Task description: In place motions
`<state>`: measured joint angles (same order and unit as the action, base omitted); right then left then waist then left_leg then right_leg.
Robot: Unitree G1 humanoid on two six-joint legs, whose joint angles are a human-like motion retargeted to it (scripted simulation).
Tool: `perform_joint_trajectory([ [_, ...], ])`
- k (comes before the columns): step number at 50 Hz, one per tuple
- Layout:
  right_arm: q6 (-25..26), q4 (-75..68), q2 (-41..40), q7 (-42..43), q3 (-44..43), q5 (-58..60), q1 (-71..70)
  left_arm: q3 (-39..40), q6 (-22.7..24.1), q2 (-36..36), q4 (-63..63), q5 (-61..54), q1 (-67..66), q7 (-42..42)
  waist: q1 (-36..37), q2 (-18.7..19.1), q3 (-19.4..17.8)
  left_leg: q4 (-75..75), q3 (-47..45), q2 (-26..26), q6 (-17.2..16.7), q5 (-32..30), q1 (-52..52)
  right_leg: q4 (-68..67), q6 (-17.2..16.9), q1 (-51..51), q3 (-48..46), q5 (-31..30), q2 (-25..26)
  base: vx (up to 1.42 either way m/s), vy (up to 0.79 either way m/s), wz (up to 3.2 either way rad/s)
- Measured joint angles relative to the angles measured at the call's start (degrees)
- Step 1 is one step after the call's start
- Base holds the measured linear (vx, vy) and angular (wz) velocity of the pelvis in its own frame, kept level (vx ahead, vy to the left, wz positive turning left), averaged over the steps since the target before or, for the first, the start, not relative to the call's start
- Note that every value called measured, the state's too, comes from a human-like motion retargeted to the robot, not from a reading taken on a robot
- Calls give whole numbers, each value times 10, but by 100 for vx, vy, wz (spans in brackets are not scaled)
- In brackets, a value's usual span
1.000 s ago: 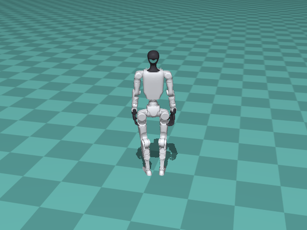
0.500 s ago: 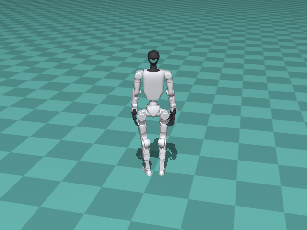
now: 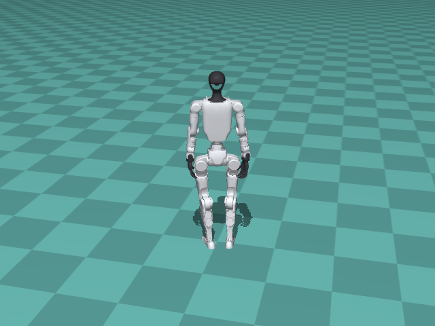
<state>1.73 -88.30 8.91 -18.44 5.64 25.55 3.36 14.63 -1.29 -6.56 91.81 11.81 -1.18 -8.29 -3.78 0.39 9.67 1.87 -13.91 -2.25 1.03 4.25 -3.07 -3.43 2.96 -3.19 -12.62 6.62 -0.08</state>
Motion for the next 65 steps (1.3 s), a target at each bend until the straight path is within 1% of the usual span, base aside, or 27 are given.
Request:
perform_joint_trajectory([
  [23, -1, 1, -1, -1, 2, 1, -3, -2, 1, 0, 3, 1, 1, 0, -1, -5, -1, 2, 3, -2, 2, 1, -2, -2, -1, -2, -3, 1, -1, 0, 0, 0],
  [65, 0, 3, -2, 2, 4, 1, 0, -2, 1, 3, 2, 1, 0, -2, -4, -1, -1, 0, 4, -5, 6, 4, -3, -2, -4, -4, -3, 3, -5, 0, 0, 0],
])
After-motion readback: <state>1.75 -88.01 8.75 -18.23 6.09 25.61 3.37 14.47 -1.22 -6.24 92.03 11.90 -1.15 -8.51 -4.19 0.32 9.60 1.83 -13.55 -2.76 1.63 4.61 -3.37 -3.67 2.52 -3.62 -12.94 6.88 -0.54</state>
